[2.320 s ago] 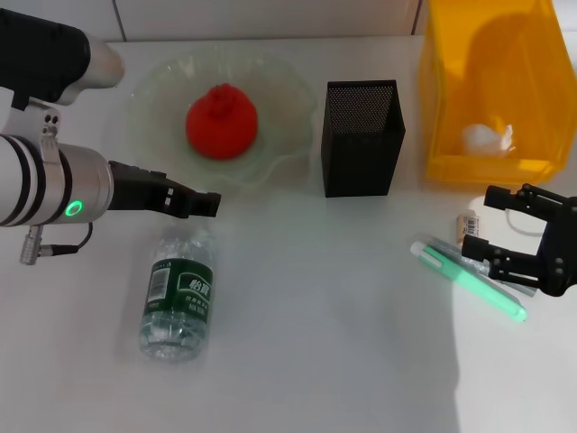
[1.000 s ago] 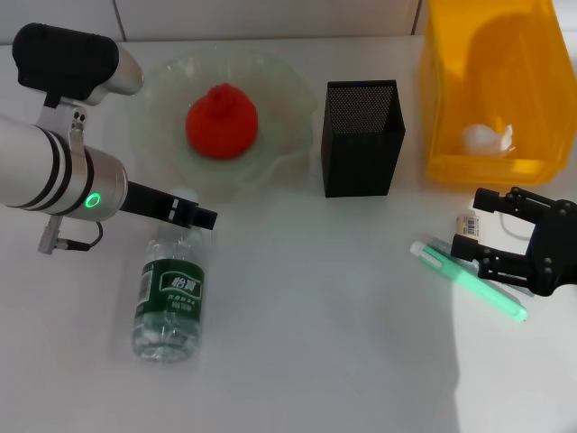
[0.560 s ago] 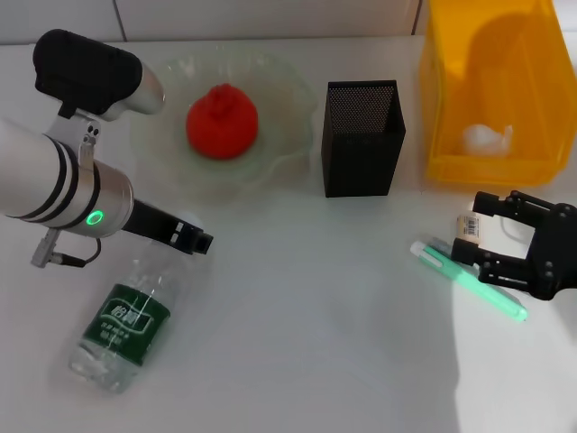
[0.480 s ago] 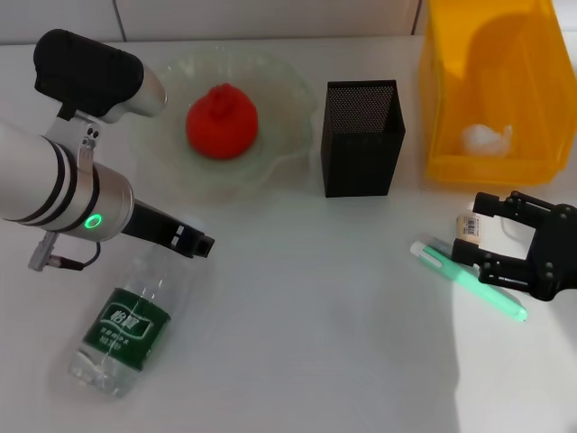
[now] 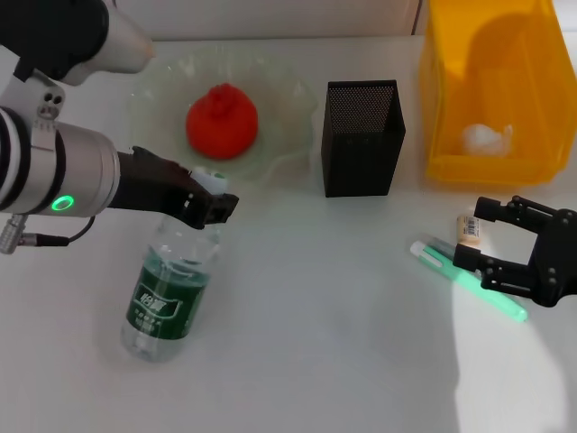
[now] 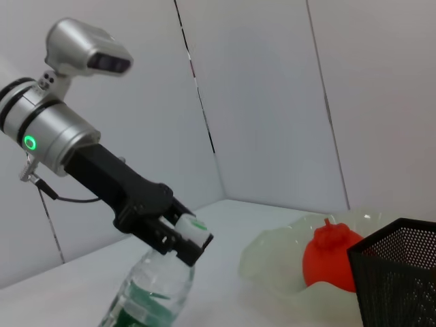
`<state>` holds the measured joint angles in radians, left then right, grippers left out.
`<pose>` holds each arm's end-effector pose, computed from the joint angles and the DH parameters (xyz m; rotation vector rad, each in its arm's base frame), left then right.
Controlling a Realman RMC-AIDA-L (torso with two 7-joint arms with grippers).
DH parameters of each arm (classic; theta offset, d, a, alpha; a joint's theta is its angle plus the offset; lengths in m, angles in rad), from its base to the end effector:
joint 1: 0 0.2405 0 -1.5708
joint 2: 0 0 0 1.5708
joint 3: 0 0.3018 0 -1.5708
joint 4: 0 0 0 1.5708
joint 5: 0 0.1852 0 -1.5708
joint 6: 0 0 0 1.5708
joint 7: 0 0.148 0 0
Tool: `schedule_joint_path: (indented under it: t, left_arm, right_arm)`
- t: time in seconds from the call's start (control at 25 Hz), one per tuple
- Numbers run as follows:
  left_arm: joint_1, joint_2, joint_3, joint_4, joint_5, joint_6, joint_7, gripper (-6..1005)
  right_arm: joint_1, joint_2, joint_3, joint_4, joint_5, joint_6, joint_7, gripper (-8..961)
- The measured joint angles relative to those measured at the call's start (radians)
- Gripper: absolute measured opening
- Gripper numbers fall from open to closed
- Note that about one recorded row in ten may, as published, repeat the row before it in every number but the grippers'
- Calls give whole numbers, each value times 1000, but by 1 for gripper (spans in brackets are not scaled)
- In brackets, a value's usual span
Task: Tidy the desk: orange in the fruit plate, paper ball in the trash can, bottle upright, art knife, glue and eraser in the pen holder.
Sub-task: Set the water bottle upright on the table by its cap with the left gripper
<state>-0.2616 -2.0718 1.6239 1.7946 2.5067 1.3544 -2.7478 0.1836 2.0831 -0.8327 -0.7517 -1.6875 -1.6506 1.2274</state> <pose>-0.2053 0.2957 -0.0220 -2.4912 -0.8519 0.1244 0.3270 0.2407 -0.0077 -2.5397 0.6020 0.8769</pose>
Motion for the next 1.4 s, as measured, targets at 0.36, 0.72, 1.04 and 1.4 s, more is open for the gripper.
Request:
schedule_joint_path:
  t: [0.36,0.72,1.04,1.4]
  left_arm:
    - [91,1,-118,55,-157,-18,137,440]
    - [122,1,-156,77,-201,-30,178,453]
    - [120,1,-165,80,-203,-36,190,471]
    - [118,-1,-156,67,-214,-69,216,491]
  right_arm:
    - [-8,0,38,1,2,-54,12,790]
    - [-10,2,50,1,7,-61,25,790]
    - [-8,2,50,2,7,-61,30,790]
    - [0,2,50,3,7,-61,30,789]
